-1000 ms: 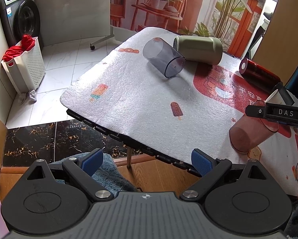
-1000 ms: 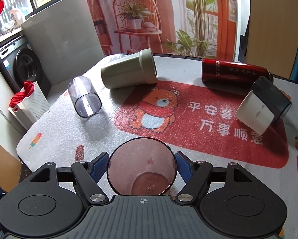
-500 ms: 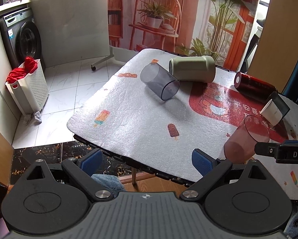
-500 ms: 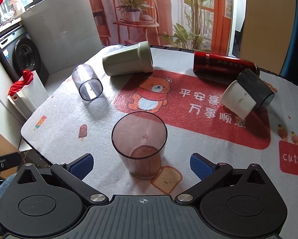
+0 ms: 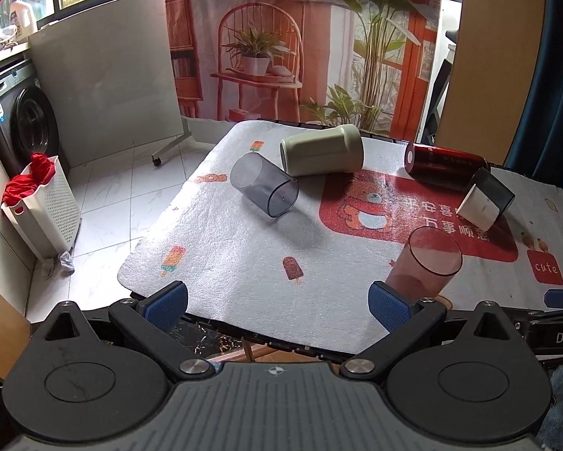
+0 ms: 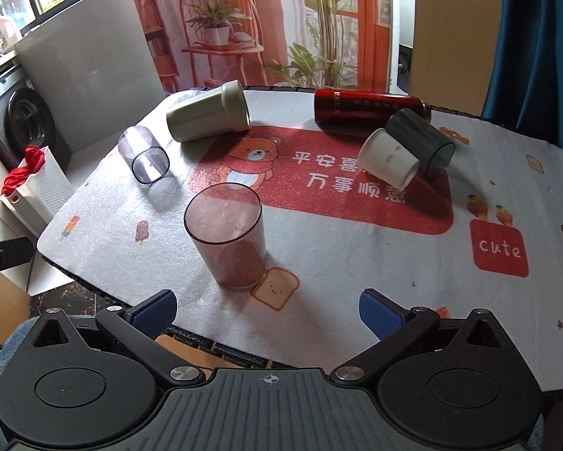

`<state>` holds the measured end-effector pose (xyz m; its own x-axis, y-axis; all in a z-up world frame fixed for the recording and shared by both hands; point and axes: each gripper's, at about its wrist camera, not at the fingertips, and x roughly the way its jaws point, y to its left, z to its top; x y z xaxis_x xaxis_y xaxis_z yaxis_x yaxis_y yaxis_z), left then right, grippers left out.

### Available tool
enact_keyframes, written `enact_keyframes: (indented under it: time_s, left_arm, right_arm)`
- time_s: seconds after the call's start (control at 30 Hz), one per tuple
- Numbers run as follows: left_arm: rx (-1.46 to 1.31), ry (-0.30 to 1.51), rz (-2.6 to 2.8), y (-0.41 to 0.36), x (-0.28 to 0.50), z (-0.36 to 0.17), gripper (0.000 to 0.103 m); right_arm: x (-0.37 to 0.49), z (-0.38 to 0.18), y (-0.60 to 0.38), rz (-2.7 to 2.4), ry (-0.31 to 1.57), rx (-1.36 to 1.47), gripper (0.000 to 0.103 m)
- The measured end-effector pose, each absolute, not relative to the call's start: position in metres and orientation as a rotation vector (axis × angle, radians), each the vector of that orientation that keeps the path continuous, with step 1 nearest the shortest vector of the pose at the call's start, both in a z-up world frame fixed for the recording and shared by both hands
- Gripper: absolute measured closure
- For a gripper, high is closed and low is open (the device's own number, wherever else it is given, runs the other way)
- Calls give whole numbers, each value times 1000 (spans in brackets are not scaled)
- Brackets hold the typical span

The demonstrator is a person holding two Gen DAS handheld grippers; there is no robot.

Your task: Flip cup upright

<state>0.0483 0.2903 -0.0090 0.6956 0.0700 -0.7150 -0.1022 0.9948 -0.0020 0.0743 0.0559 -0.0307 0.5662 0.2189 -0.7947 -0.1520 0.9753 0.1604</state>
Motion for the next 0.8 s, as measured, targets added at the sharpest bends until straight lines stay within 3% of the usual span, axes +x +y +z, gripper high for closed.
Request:
enact_keyframes:
  time_s: [0.8]
  left_arm:
    - [-2, 771, 110, 273, 20, -10, 0]
  right_arm:
    - [37, -22, 47, 165, 874, 79, 0]
